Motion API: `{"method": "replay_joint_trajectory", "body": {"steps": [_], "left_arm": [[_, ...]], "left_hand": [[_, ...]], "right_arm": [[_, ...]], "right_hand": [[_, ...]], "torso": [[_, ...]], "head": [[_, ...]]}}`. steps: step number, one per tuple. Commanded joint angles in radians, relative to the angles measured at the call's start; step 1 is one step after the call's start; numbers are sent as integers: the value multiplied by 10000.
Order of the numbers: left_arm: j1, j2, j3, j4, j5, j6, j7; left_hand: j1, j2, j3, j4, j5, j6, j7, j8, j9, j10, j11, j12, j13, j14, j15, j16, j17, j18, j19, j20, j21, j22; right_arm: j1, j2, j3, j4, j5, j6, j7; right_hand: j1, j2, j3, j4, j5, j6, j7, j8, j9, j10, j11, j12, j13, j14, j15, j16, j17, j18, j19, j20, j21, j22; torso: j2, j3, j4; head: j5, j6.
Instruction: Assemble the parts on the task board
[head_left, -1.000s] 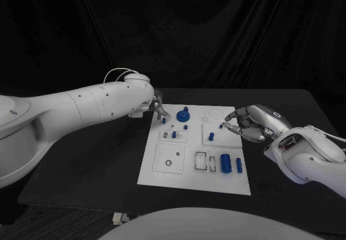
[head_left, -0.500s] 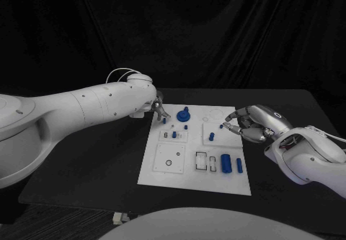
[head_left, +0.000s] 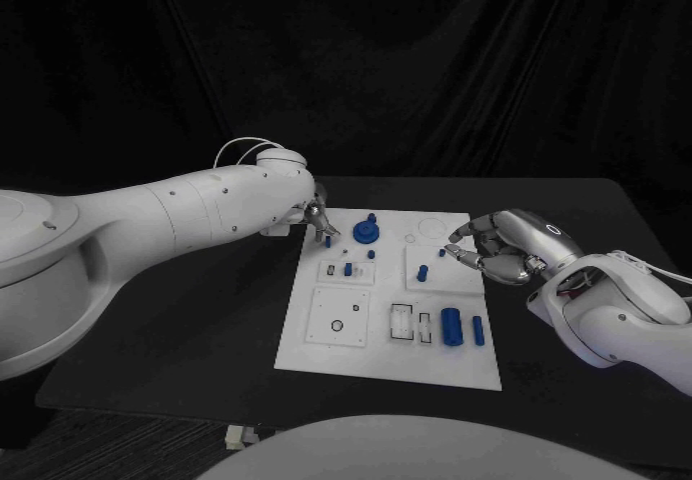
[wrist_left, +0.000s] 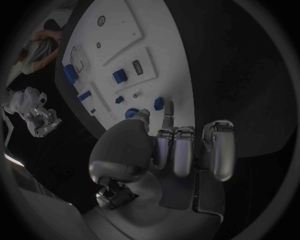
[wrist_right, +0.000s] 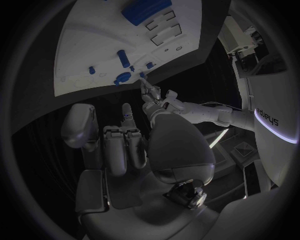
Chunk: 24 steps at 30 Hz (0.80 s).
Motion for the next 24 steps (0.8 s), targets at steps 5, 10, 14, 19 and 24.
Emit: {"method": "replay_joint_trajectory", "body": {"steps": [5, 10, 14, 19, 24], "left_arm": [[-75, 214, 8, -258, -9, 166, 152], [-95, 297, 9, -324, -9, 158, 136], [-106, 313, 9, -325, -9, 142, 56], [-118, 319, 9, -347, -9, 102, -53], [-128, 326, 9, -383, -9, 221, -168]], "left_hand": [[116, -17, 31, -33, 73, -39, 16, 65, 76, 1058, -26, 34, 2634, 1039, -36, 26, 2627, 86, 453, 65, -61, 2230], [130, -23, 53, -52, 103, -12, 2, 104, 137, 1058, -34, 34, 2634, 1039, -37, 26, 2627, 89, 448, 65, -72, 2228], [146, -37, 77, -78, 108, 27, -15, 157, 215, 1058, -45, 34, 2634, 1039, -45, 26, 2627, 88, 451, 61, -67, 2230], [184, -72, 141, -143, 245, 60, -56, 270, 409, 1058, -79, 34, 2634, 1039, -73, 26, 2627, 89, 452, 42, -71, 2230], [222, -121, 214, -220, 417, 49, -90, 371, 617, 1058, -111, 34, 2634, 1039, -100, 26, 2627, 90, 450, 17, -82, 2228]], "right_arm": [[-13, 28, 4, -54, -29, 30, -82], [-15, 49, 3, -89, -29, 45, -90], [-16, 58, 3, -105, -29, 54, -95], [-18, 70, 3, -121, -28, 68, -97], [-20, 90, 2, -135, -28, 74, -98]], "right_hand": [[130, 2, 59, -36, 50, 47, 40, -39, -14, 1045, -25, 25, 2635, 1013, -69, -39, 2403, 29, -10, -15, -86, 1340], [145, 2, 65, -44, 69, 49, 40, -42, -16, 1045, -24, 25, 2635, 1012, -68, -41, 2397, 27, -8, -14, -74, 1343], [167, -2, 73, -55, 99, 51, 42, -46, -19, 1045, -23, 25, 2635, 1010, -68, -43, 2390, 27, -9, -13, -77, 1342], [167, -2, 73, -55, 99, 51, 42, -46, -19, 1045, -23, 25, 2635, 1010, -68, -43, 2390, 27, -9, -13, -77, 1342], [182, -4, 78, -63, 120, 52, 43, -49, -20, 1045, -23, 25, 2635, 1009, -67, -44, 2386, 29, -12, -13, -90, 1339]], "torso": [[2, 2, 5], [5, 1, -5], [4, 2, 3], [1, -1, -2], [9, 1, -3]], "head": [[-15, 2], [-11, 2], [-33, 2], [-27, 2], [-20, 2]]}}
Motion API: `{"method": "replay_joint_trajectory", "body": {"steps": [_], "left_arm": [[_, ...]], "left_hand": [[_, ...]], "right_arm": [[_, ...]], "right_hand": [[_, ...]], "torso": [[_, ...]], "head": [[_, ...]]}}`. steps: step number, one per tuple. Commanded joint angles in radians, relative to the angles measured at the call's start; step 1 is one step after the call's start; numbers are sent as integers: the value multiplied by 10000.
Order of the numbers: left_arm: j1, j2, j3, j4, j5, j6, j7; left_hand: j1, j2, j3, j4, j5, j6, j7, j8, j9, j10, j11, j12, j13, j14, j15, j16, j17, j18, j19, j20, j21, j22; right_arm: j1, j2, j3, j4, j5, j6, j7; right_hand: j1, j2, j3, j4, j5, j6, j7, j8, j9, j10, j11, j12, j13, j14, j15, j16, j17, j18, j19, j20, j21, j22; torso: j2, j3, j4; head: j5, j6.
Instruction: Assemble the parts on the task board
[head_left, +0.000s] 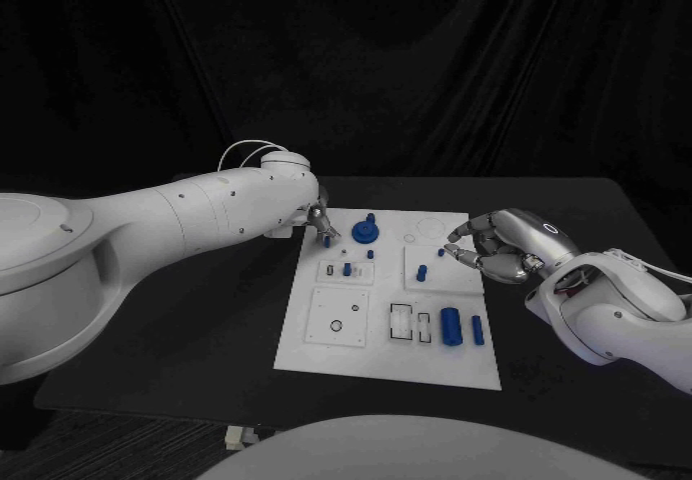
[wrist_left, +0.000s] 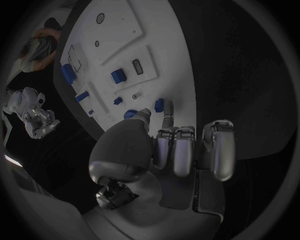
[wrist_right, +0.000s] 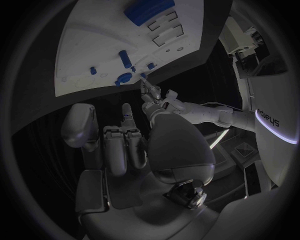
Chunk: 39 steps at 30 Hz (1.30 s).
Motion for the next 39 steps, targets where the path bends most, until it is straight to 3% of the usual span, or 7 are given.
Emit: {"method": "replay_joint_trajectory", "body": {"steps": [1, 10, 22, 23, 39], "left_arm": [[-26, 29, 9, -16, -5, 191, -100], [-38, 62, 9, -60, -5, 277, -32], [-46, 73, 9, -105, -5, 266, 148], [-47, 73, 9, -108, -5, 265, 154], [-61, 120, 9, -192, -5, 305, 434]], "left_hand": [[101, -1, 66, -73, 108, 13, -63, 91, 105, 1022, -83, 35, 2634, 1045, -102, 26, 2630, 91, 448, 11, -51, 2227], [209, -101, 362, -286, 724, -114, -129, 308, 662, 1022, -144, 35, 2634, 1045, -156, 26, 2630, 93, 444, -45, -73, 2224], [240, -140, 520, -366, 972, -169, -152, 381, 883, 1022, -164, 35, 2634, 1045, -174, 26, 2630, 97, 439, -63, -91, 2220], [320, -157, 630, -440, 1308, -170, -167, 413, 960, 1022, -178, 35, 2634, 1045, -188, 26, 2630, 103, 430, -80, -112, 2214], [328, -183, 986, -520, 1639, -154, -220, 506, 1241, 1022, -225, 35, 2634, 1045, -223, 26, 2630, 106, 420, -107, -141, 2208]], "right_arm": [[-20, 17, 5, -13, -30, 35, -93], [-22, 49, 5, -18, -19, 8, -81], [-26, 69, 5, -38, 89, -8, -74], [-27, 70, 5, -39, 92, -7, -74], [-32, 73, 5, -57, 107, 4, -77]], "right_hand": [[112, -8, 27, -14, 64, 52, 44, -51, -13, 1045, -22, 25, 2635, 1009, -67, -44, 2387, 32, -14, -13, -46, 1330], [124, -11, 32, -19, 93, 56, 46, -55, -16, 1045, -20, 25, 2635, 1007, -66, -48, 2375, 33, -18, -12, -58, 1327], [114, -8, 28, -8, 92, 60, 50, -56, -16, 1045, -18, 25, 2635, 1001, -65, -56, 2345, 37, -22, -11, -81, 1322], [113, 5, 34, 0, 95, 66, 50, -56, -17, 1045, -17, 25, 2635, 1002, -64, -55, 2348, 40, -27, -10, -98, 1318], [134, 32, 55, 1, 105, 48, 54, -74, -26, 1045, -15, 25, 2635, 998, -62, -60, 2333, 43, -34, -8, -123, 1312]], "torso": [[2, -1, -2], [-3, 0, -3], [-7, 2, 8], [-7, 2, 7], [-1, -2, 2]], "head": [[11, 2], [-20, 2], [-29, 2], [-19, 2], [-15, 2]]}}
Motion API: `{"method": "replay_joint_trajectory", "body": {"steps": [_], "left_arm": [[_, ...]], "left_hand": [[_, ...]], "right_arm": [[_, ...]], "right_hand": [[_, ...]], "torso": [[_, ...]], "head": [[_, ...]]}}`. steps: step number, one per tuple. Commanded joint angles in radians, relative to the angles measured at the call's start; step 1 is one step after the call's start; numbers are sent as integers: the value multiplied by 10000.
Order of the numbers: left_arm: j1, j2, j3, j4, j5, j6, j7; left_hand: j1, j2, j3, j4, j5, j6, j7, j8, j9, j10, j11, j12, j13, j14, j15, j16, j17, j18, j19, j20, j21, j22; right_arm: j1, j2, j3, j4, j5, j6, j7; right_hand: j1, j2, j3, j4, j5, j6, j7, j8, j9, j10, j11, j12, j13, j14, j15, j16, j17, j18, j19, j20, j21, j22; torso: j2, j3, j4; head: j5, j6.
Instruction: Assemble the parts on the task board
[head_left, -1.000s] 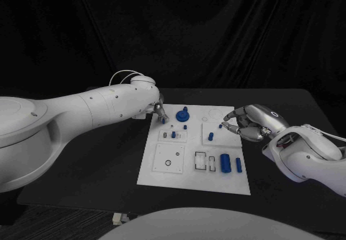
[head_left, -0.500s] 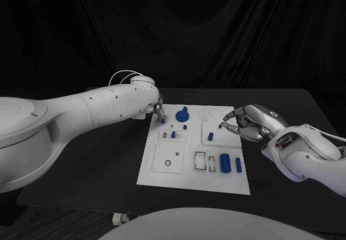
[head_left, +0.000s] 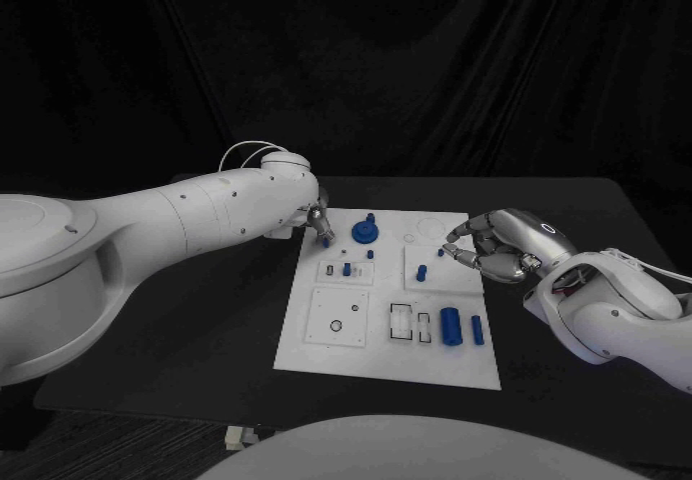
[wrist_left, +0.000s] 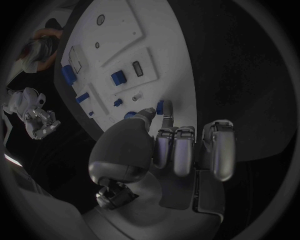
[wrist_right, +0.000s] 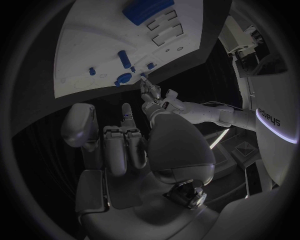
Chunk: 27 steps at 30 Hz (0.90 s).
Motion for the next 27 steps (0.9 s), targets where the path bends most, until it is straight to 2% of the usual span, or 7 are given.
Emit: {"method": "replay_joint_trajectory", "body": {"steps": [1, 8, 10, 14, 17, 23, 27], "left_arm": [[-23, 33, 9, -26, -2, 135, 287], [-31, 30, 9, -43, -2, 152, 316], [-33, 21, 9, -35, -2, 142, 318], [-35, -12, 9, -5, -2, 99, 322], [-36, -67, 9, 47, -2, -41, 340], [-37, -262, 9, 252, -1, -380, 349], [-35, -573, 9, 604, -1, -871, 429]], "left_hand": [[69, -23, 79, -5, 33, 8, -60, 32, 17, 1041, -63, 35, 2634, 1038, -82, 26, 2632, 107, 382, -69, -64, 2208], [168, -134, 676, -231, 435, 8, -107, 64, 276, 1041, -96, 35, 2634, 1038, -111, 26, 2632, 107, 382, -100, -71, 2208], [391, -229, 1128, -533, 785, 11, -128, 74, 382, 1041, -112, 35, 2634, 1038, -135, 26, 2632, 108, 382, -124, -76, 2208], [515, -337, 1634, -810, 1048, 17, -121, 92, 515, 1041, -107, 35, 2634, 1038, -134, 26, 2632, 107, 384, -131, -80, 2207], [533, -467, 2317, -1151, 1082, 79, -115, 168, 744, 1041, -92, 35, 2634, 1038, -127, 26, 2632, 104, 398, -137, -65, 2212], [460, -608, 2682, -1366, 1021, 102, -123, 213, 901, 1041, -99, 35, 2634, 1038, -136, 26, 2632, 101, 407, -131, -58, 2214], [429, -632, 2799, -1423, 971, 123, -125, 237, 957, 1041, -101, 35, 2634, 1038, -137, 26, 2632, 102, 407, -133, -64, 2213]], "right_arm": [[-25, -4, 5, 0, -8, -9, -79], [-26, 0, 5, -9, -7, 12, -82], [-26, 4, 5, -12, -7, 20, -82], [-27, 10, 5, -17, -7, 22, -81], [-28, 9, 5, -23, -7, 23, -83], [-30, 1, 5, -36, -7, 33, -81], [-31, -26, 5, -35, -7, 49, -58]], "right_hand": [[95, -7, 55, 1, 57, 12, 18, -66, -19, 1045, -15, 25, 2630, 998, -62, -60, 2336, 44, -34, -8, -32, 1316], [102, -5, 59, -2, 59, 3, 20, -73, -22, 1045, -14, 25, 2630, 998, -62, -61, 2332, 46, -37, -8, -44, 1313], [106, -5, 61, -4, 61, 0, 20, -75, -23, 1045, -13, 25, 2630, 998, -61, -60, 2336, 47, -39, -8, -52, 1311], [106, -5, 61, -4, 61, 0, 20, -75, -23, 1045, -13, 25, 2630, 998, -61, -60, 2336, 47, -39, -8, -52, 1311], [106, -5, 61, -4, 61, 0, 20, -75, -23, 1045, -13, 25, 2630, 998, -61, -60, 2336, 47, -39, -8, -52, 1311], [106, -5, 61, -4, 61, 0, 20, -75, -23, 1045, -13, 25, 2630, 998, -61, -60, 2336, 47, -39, -8, -52, 1311], [124, -32, 56, -18, 63, -9, 25, -87, -29, 1045, -7, 25, 2630, 993, -59, -67, 2312, 50, -46, -5, -72, 1306]], "torso": [[2, 0, -2], [0, -2, -1], [0, -2, -1], [0, -2, -1], [0, -2, 1], [1, -2, -1], [1, 0, 0]], "head": [[-5, 2], [13, 2], [15, 2], [15, 2], [25, 2], [68, 2], [111, 2]]}}
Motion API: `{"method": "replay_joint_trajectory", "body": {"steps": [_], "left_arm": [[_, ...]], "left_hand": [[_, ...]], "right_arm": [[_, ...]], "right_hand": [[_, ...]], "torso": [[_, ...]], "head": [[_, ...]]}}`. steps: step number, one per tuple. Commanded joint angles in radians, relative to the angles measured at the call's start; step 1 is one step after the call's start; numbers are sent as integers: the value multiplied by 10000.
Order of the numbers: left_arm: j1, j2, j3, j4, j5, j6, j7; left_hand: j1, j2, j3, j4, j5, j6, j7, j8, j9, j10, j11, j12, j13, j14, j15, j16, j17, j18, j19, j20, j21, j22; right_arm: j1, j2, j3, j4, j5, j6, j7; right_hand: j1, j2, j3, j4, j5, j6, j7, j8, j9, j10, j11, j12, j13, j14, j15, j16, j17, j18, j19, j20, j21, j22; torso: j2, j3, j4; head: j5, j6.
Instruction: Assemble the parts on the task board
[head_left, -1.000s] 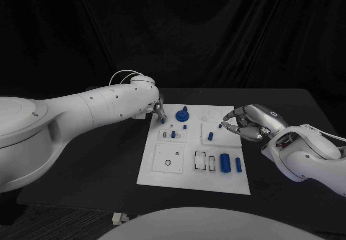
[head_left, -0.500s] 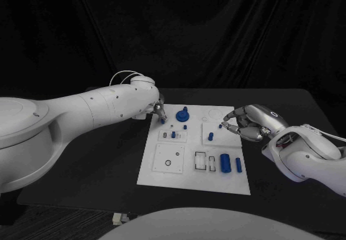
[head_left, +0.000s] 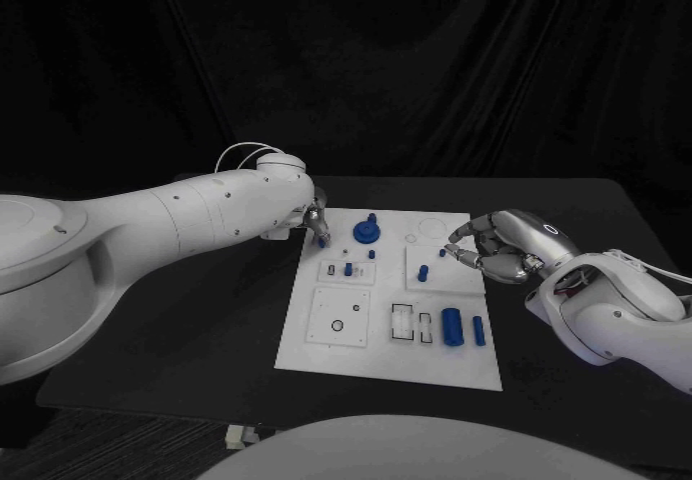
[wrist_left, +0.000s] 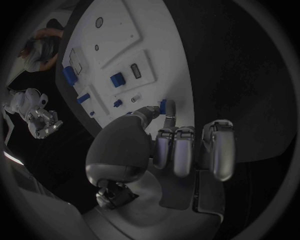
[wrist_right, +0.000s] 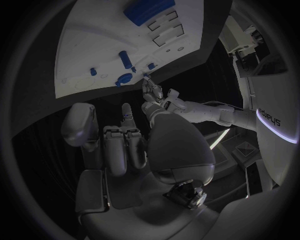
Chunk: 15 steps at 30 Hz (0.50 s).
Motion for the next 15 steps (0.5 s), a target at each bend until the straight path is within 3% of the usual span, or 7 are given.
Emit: {"method": "replay_joint_trajectory", "body": {"steps": [1, 8, 11, 15], "left_arm": [[-17, -313, 9, 395, 2, -808, 251], [107, -1205, 10, 1427, 34, -1493, 138], [260, -1726, 10, 2049, 575, -2102, 57], [390, -2238, 9, 2675, 1416, -2520, -110]], "left_hand": [[-34, -93, 485, -390, -79, 34, -112, 55, 44, 1041, -32, 35, 2633, 1037, -68, 26, 2634, 99, 412, -61, -20, 2215], [-288, -191, 627, -354, -230, 76, -118, 70, 128, 1041, -71, 35, 2633, 1037, -87, 26, 2634, 108, 400, -72, -64, 2202], [-328, -239, 664, -364, -244, 102, -142, 79, 150, 1035, -79, 26, 2627, 1037, -96, 26, 2634, 130, 360, -79, -163, 2173], [-426, -285, 707, -331, -197, 84, -138, 75, 183, 970, -97, -76, 2559, 1037, -114, 26, 2634, 156, 314, -92, -279, 2139]], "right_arm": [[-25, -45, 5, 5, -27, 34, -54], [-26, -115, 5, 14, -27, 45, -48], [-26, -150, 5, 30, -27, 42, -43], [-26, -192, 5, 44, -26, 30, -55]], "right_hand": [[73, 19, 56, -18, 64, -10, 26, -57, -9, 1045, -8, 25, 2632, 993, -59, -67, 2313, 50, -46, -6, -28, 1309], [73, 13, 54, -19, 64, -10, 26, -58, -10, 1045, -7, 25, 2632, 993, -58, -68, 2311, 50, -47, -5, -32, 1308], [77, -31, 36, -27, 63, -9, 31, -64, -13, 1045, -3, 25, 2632, 993, -54, -68, 2312, 59, -63, -2, -91, 1294], [77, -31, 36, -27, 63, -9, 31, -64, -13, 1045, -3, 25, 2632, 993, -54, -68, 2312, 59, -63, -2, -91, 1294]], "torso": [[1, -1, 2], [2, 0, 1], [2, 0, 1], [2, 1, 1]], "head": [[20, 2], [-20, 2], [-61, 2], [-8, 2]]}}
